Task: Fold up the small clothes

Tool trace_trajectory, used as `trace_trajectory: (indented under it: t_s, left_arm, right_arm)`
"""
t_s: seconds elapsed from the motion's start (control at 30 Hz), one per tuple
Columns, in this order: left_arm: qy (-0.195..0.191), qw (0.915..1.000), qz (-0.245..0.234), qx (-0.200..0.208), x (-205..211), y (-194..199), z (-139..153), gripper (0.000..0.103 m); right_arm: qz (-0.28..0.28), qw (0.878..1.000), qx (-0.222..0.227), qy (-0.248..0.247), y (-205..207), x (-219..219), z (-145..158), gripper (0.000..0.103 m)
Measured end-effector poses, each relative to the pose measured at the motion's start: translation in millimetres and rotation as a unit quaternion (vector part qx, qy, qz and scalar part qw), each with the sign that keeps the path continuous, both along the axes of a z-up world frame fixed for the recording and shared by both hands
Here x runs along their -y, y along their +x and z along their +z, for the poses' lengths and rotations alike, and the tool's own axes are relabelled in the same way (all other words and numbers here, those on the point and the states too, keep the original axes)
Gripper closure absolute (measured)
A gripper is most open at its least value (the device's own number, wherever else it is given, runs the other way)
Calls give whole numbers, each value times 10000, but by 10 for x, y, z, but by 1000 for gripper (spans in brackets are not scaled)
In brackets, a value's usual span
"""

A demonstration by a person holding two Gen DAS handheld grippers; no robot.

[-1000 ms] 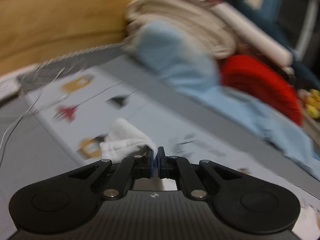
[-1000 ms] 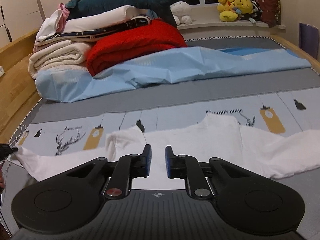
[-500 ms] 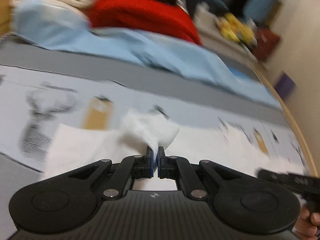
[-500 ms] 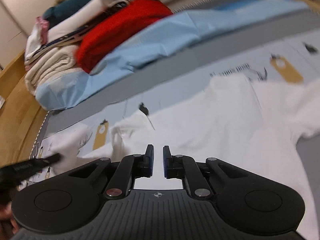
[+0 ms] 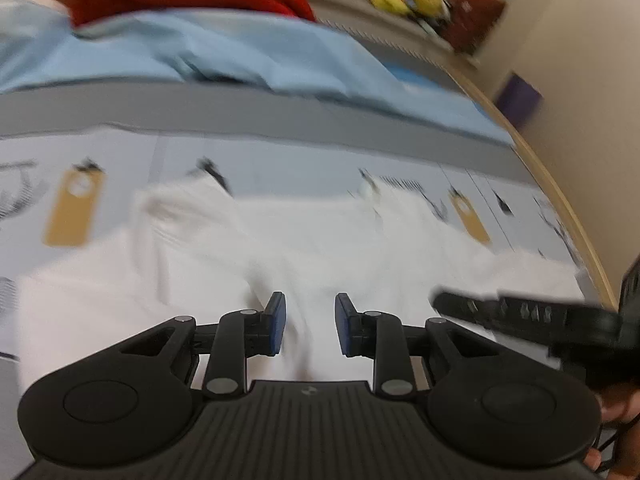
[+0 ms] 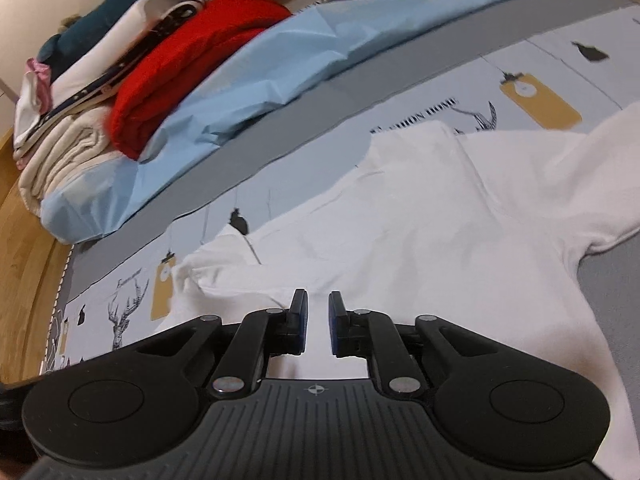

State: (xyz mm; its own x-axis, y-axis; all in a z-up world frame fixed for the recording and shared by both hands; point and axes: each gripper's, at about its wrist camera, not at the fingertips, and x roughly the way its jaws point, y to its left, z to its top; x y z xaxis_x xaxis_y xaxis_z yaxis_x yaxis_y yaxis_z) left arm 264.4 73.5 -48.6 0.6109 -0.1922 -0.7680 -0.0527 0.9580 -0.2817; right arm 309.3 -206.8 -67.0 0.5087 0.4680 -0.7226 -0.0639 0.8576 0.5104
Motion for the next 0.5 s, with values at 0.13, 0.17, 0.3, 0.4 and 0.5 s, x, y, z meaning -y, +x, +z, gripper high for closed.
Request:
trace_trajectory:
  t_s: [0.13,0.17,0.3,0.4,0.5]
  left_arm:
    - [-81,9961,873,82,-569,-45,78,74]
    - [-66,9937,1119,54,-711,-64,75,74]
    - [-92,9788,2038,-178,-1276,-151,30,75]
    - [-146,9696,2424,-294,-1528,-210,50,75]
    - [-173,9657,2572,-318,-1642,-224,76,75]
  right_arm:
    - [-91,9998,-165,78,56,0,-109,89]
    - [-60,9997,-206,112,65,-14,-131,88]
    - [244,9989,-374,108,80,-176,-237,76]
    - [610,9970,-480,36,50,-390,-343,64]
    - [1117,9928,-407,-157,-18,-680,-402,56]
